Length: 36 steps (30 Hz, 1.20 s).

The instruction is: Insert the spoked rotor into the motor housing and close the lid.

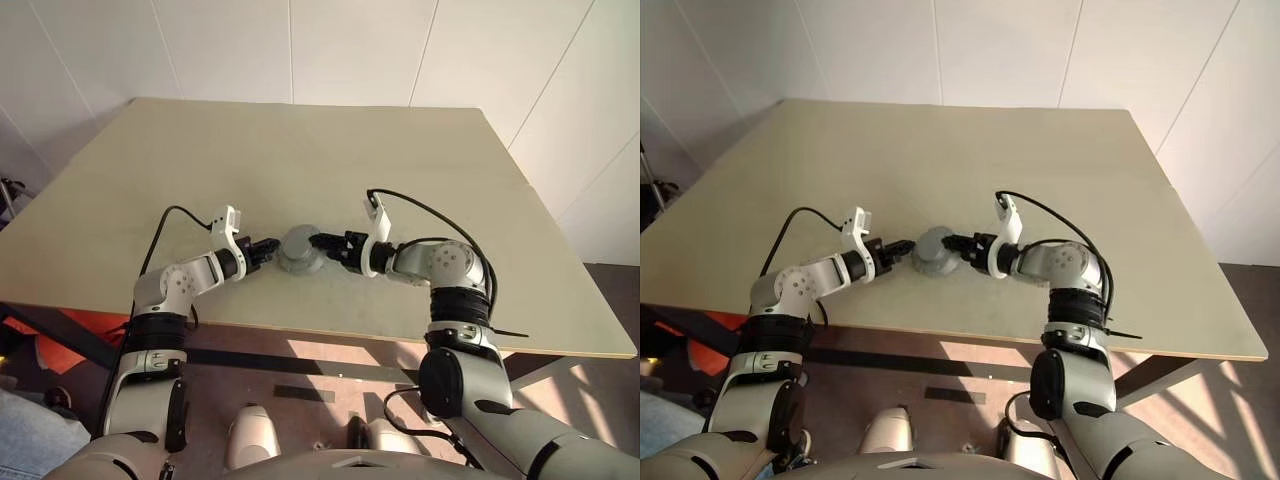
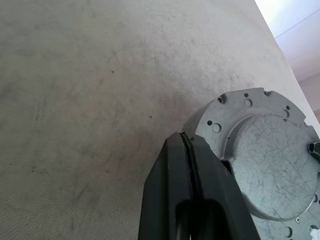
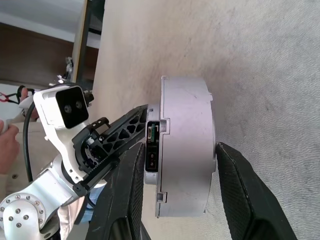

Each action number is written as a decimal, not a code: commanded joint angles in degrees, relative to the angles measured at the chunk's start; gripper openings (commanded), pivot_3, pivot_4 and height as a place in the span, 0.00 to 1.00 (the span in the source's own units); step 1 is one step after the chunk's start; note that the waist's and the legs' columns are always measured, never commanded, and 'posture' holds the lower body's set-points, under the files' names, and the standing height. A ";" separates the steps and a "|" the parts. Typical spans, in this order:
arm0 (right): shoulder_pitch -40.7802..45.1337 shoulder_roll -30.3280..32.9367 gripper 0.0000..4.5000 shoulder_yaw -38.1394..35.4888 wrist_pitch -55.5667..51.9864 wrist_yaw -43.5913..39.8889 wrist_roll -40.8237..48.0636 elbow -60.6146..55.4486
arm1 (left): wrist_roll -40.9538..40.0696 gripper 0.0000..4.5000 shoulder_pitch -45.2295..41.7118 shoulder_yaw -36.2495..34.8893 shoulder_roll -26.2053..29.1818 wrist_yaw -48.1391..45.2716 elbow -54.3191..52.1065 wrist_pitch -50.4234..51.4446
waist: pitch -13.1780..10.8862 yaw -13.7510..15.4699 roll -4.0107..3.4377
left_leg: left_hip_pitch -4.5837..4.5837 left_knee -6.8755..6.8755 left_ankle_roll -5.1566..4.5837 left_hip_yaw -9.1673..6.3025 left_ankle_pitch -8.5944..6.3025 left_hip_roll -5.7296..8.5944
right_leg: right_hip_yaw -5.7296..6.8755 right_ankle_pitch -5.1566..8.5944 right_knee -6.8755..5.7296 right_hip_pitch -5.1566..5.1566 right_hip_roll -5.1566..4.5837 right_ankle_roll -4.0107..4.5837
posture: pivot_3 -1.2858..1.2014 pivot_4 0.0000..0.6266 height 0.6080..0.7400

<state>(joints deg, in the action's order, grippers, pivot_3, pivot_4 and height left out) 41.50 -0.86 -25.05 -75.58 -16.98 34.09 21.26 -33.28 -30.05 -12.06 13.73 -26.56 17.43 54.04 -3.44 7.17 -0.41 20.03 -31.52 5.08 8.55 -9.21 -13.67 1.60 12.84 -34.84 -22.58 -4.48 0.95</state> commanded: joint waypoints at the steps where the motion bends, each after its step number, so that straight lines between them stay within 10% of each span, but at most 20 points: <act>1: 2.63 -1.12 0.46 -0.56 1.32 0.19 2.55 -0.67 | 0.19 0.00 -0.51 0.79 -0.12 -0.68 0.11 0.18 | 0.00 0.01 0.00 | 0.01 0.00 0.00 0.00 0.00 0.00 | 0.00 0.00 0.00 -0.01 0.00 0.00 | 0.52 0.00 1.00; 36: 8.81 -2.63 0.45 -7.75 8.63 8.09 4.99 10.58 | -5.60 0.00 -0.34 -6.86 -1.49 -1.64 -3.10 -1.91 | -0.01 -0.10 0.01 | 0.15 0.00 0.01 0.01 0.01 -0.06 | -0.01 -0.01 -0.05 -0.20 0.08 0.00 | 0.52 0.00 1.00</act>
<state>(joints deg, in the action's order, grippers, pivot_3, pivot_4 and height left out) 47.45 -3.67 -31.91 -68.58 -8.71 36.45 32.14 -37.03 -29.40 -17.60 12.19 -27.95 17.03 52.98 -3.45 7.07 -0.41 20.19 -31.52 5.08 8.56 -9.21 -13.73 1.59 12.82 -34.89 -22.80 -4.40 0.95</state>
